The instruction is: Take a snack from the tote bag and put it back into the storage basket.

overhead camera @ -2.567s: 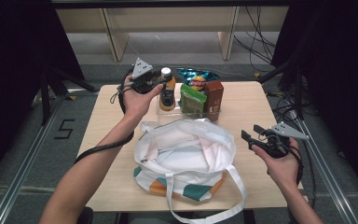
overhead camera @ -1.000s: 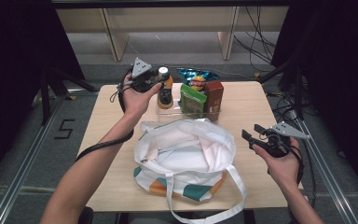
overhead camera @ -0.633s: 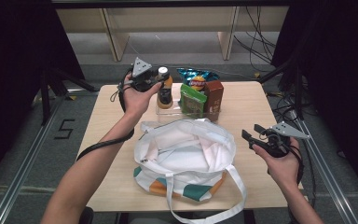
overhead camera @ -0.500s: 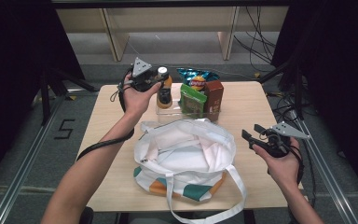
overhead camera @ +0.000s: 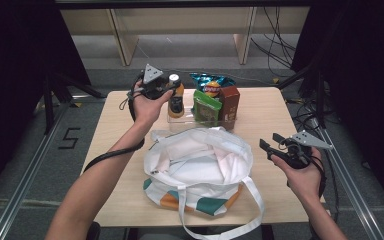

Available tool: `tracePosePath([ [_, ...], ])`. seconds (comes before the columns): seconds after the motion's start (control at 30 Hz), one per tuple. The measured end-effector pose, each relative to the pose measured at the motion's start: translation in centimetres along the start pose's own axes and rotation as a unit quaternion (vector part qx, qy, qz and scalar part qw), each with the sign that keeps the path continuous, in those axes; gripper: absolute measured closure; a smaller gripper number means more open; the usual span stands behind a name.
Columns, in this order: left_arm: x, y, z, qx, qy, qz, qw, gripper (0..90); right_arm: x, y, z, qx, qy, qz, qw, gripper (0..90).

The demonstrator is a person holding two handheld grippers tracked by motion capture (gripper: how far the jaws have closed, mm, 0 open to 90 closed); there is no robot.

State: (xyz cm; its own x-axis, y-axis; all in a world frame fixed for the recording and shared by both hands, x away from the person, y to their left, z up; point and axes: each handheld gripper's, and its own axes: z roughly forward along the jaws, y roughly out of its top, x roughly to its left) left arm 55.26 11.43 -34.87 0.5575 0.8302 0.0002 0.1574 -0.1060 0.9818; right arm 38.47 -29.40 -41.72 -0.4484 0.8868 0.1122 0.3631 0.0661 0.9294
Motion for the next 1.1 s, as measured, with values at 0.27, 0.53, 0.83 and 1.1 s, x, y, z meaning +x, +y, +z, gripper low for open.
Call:
tracePosePath([
  [0.27, 0.1, -0.2, 0.2, 0.005, 0.002, 0.003, 1.0, 58.6, 0.0, 0.0, 0.0, 0.001, 0.002, 0.003, 1.0, 41.7],
  [0.53, 0.1, -0.6, 0.5, 0.009, 0.003, -0.001, 1.0, 58.6, 0.0, 0.0, 0.1, -0.002, 0.005, -0.005, 1.0, 41.7],
  [0.83, 0.0, -0.8, 0.6, 0.011, 0.002, -0.003, 0.9999, 58.6, 0.2, -0.2, 0.1, -0.003, -0.001, 0.008, 1.0, 41.7],
  [1.1, 0.2, -1.0, 0.7, 0.014, 0.004, -0.003, 0.9999, 58.6, 0.1, -0.1, 0.0, 0.004, 0.003, 0.004, 1.0, 41.6],
])
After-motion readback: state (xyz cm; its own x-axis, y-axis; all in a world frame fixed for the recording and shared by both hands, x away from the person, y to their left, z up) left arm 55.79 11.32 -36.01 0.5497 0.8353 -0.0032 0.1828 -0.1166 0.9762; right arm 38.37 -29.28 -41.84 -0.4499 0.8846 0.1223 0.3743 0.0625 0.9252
